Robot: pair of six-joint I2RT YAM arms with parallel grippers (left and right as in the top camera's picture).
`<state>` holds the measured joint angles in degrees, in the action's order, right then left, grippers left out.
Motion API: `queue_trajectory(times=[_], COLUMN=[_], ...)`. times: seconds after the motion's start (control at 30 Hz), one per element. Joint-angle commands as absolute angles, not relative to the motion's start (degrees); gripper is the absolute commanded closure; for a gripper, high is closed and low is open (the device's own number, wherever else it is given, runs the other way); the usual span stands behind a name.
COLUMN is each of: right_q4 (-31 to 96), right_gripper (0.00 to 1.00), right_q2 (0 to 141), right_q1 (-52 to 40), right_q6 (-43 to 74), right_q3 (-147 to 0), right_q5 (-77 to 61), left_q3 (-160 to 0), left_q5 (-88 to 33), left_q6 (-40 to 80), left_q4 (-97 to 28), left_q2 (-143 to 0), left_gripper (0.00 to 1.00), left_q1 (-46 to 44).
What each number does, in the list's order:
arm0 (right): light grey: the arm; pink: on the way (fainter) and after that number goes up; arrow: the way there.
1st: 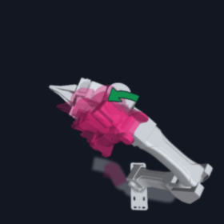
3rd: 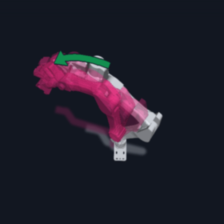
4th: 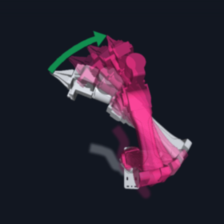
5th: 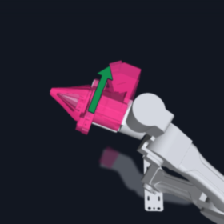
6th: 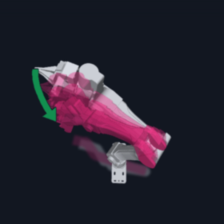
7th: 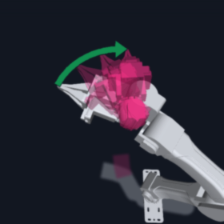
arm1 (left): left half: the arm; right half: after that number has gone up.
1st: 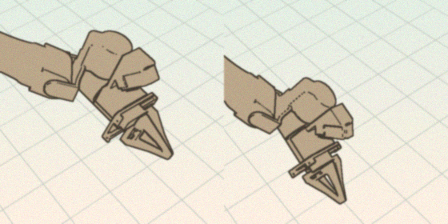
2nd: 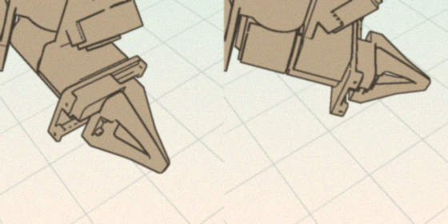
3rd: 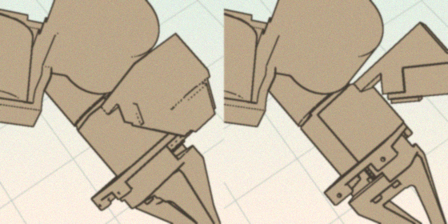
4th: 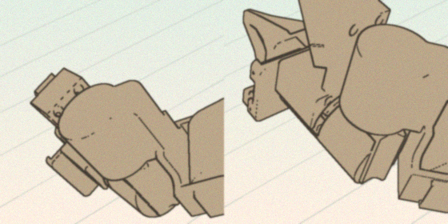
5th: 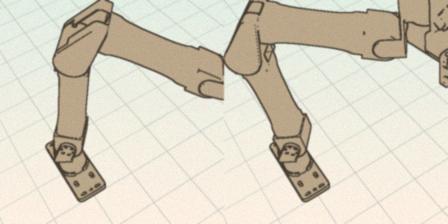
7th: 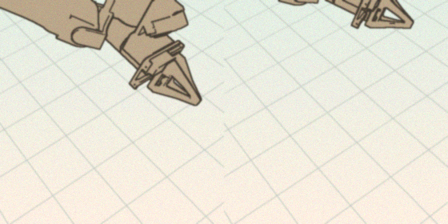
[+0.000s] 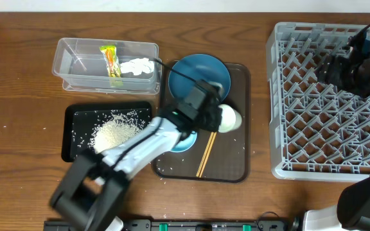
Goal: Sort waste into correct bins and load items into the dishwasher rack
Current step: 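Hand the white cup from the left gripper to the right gripper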
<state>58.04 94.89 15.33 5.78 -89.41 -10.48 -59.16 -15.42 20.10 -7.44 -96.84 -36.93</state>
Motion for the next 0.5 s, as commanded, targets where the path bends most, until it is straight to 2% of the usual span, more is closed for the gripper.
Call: queue_trajectory(times=[0.0, 0.1, 0.2, 0.37, 0.47], right_q4=[58.2, 58.1, 58.0, 59.2, 60.9], right_gripper=[0.21, 0.23, 0.23, 0.19, 0.17], right_q2=[94.8, 94.8, 95.0, 95.2, 95.2], right_q1=[14.9, 14.3, 13.2, 8.4, 4.7], right_q6=[4.4, 0.5, -5.2, -23.5, -33.6], right_q3=[-89.4, -89.0, -88.3, -85.7, -83.9], right_q5=[-9.5, -15.2, -27.6, -53.8, -63.1], left_q3=[-59.5, -59.5, -59.5, -59.5, -59.5], left_q5=[-22.7, -34.0, -46.8, -62.5, -69.3], left_q6=[23.8, 27.3, 30.4, 38.2, 41.9], left_q4=[-7.6, -7.0, -3.6, 4.5, 8.0], left_q2=[-90.4, -88.1, -88.4, -91.1, -92.7], left_gripper=[0.94, 0.94, 0.94, 0.94, 0.94], left_q1=[-32.1, -26.0, -20.1, -13.4, -12.0])
